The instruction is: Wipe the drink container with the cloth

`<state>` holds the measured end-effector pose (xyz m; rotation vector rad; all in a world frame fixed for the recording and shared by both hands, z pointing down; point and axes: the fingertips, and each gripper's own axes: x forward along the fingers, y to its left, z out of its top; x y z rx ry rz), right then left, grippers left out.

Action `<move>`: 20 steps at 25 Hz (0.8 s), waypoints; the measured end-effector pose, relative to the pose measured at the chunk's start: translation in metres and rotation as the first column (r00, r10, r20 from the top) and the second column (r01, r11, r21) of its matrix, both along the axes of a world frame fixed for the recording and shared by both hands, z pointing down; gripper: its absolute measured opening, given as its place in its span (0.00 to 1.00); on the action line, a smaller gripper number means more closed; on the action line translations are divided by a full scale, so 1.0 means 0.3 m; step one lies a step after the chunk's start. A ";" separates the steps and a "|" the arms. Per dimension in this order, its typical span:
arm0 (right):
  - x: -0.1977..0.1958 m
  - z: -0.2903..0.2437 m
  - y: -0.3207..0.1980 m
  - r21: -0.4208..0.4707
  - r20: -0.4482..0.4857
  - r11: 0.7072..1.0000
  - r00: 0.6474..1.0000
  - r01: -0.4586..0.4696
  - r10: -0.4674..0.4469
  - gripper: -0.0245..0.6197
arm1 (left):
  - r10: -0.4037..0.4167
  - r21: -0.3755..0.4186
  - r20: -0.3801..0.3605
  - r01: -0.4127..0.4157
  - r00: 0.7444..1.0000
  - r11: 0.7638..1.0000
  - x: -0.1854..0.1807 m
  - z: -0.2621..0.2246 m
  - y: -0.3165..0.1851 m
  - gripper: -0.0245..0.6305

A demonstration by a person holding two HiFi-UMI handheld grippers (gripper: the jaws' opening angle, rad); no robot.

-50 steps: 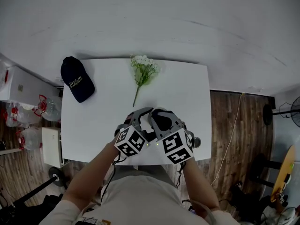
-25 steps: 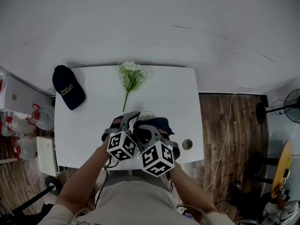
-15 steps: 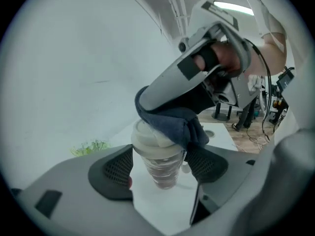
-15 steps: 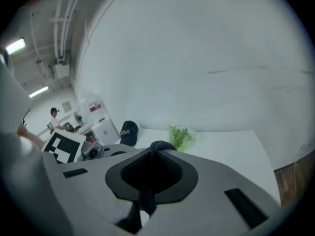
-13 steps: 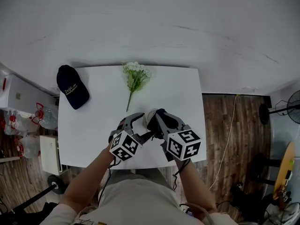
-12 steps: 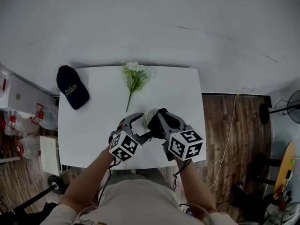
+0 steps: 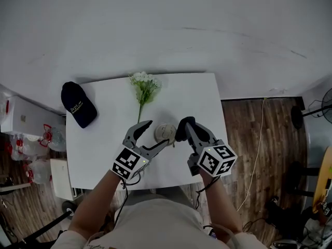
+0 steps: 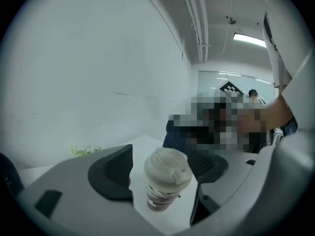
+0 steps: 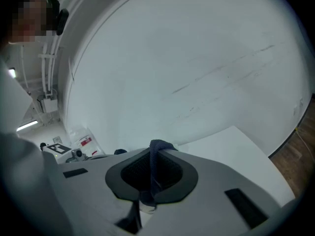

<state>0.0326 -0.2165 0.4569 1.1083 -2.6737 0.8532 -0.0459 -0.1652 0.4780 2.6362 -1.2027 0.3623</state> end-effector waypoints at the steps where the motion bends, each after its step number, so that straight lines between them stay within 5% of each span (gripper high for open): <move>1: 0.007 -0.015 -0.004 0.012 0.019 1.000 1.000 -0.003 0.002 0.10 | -0.015 -0.004 0.000 0.015 1.000 1.000 -0.001 -0.005 -0.017 0.58; 6: 0.020 -0.059 -0.017 0.078 0.032 0.997 0.999 0.029 -0.031 0.10 | -0.025 -0.039 0.031 0.026 0.999 0.999 0.032 0.025 -0.061 0.58; 14: 0.013 0.045 -0.038 0.053 0.039 0.997 0.997 0.063 -0.065 0.10 | -0.001 -0.092 0.024 0.003 1.000 0.996 0.106 0.085 -0.026 0.59; 20: -0.088 0.160 0.000 -0.009 0.078 0.965 0.963 0.261 -0.259 0.10 | -0.013 -0.043 0.058 0.016 0.998 0.999 0.107 0.093 -0.033 0.59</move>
